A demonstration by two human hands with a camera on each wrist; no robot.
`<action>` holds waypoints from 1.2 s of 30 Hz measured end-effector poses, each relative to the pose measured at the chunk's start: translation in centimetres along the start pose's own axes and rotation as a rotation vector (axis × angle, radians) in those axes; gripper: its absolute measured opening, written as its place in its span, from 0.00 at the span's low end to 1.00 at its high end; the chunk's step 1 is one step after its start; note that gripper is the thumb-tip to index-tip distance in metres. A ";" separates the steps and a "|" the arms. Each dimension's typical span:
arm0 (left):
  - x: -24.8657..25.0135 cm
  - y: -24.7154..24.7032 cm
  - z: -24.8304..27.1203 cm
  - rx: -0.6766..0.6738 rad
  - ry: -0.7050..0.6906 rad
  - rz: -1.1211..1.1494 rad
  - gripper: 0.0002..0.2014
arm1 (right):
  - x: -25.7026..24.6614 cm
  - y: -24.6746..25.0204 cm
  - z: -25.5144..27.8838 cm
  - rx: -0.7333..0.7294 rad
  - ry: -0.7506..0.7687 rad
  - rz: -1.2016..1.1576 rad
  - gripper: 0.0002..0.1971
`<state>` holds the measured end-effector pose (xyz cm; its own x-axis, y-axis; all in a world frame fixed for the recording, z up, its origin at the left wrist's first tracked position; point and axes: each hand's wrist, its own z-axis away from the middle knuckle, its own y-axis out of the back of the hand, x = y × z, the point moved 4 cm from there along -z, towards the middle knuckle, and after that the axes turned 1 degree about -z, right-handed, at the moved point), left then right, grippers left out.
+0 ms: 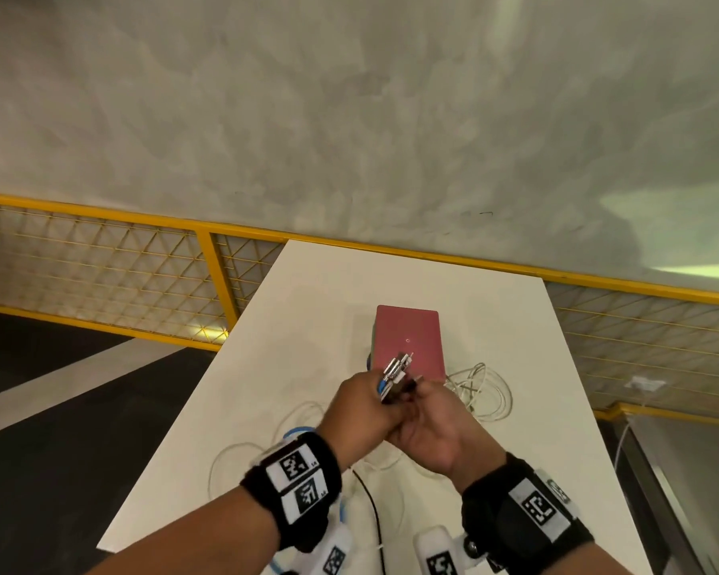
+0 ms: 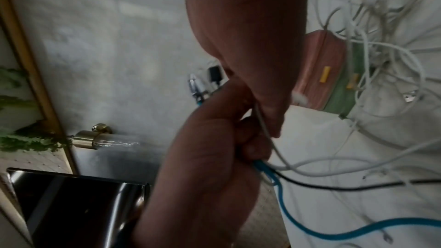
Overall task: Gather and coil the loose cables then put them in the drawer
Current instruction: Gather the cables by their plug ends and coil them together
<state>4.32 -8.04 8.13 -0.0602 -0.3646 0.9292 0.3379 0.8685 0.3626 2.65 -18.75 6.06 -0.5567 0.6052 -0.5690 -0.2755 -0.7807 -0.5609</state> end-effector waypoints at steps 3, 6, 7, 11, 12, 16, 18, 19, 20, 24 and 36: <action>-1.1 -0.3 0.3 -0.008 0.026 0.030 0.08 | 0.1 0.2 0.5 -0.046 -0.026 0.029 0.17; -2.3 -0.3 1.7 -0.124 0.075 0.062 0.06 | 0.6 1.1 0.6 -0.021 -0.069 0.087 0.15; -2.8 -0.2 2.5 -0.203 0.104 0.066 0.05 | 0.5 1.5 0.5 0.000 -0.071 0.070 0.14; -4.7 0.5 6.3 -0.490 0.261 0.029 0.02 | -0.6 3.1 0.2 0.067 -0.030 0.059 0.10; -5.2 0.9 6.9 -0.534 0.296 0.005 0.03 | -0.7 3.3 0.3 0.064 -0.024 0.061 0.09; -6.5 1.9 7.6 -0.585 0.390 0.002 0.04 | -0.5 3.8 0.7 0.041 -0.009 0.262 0.04; -6.5 2.6 7.3 -0.500 0.406 0.081 0.04 | 0.4 4.1 1.1 0.003 -0.076 0.500 0.03; -6.5 3.0 7.0 -0.454 0.410 0.110 0.02 | 1.1 4.3 1.4 -0.028 -0.130 0.643 0.04; -6.5 3.4 6.7 -0.397 0.413 0.144 0.01 | 1.8 4.7 1.5 -0.054 -0.198 0.776 0.06; -6.2 5.2 5.1 -0.165 0.397 0.290 0.05 | 4.4 5.8 0.9 -0.101 -0.369 1.251 0.08; -5.8 5.4 3.8 0.042 0.407 0.503 0.15 | 5.5 2.3 -9.3 0.252 0.221 1.905 0.20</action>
<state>2.93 0.08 4.95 0.4596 -0.0006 0.8881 0.1942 0.9759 -0.0999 6.23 -15.75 -3.90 -0.1266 -0.9461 -0.2981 0.3795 -0.3239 0.8666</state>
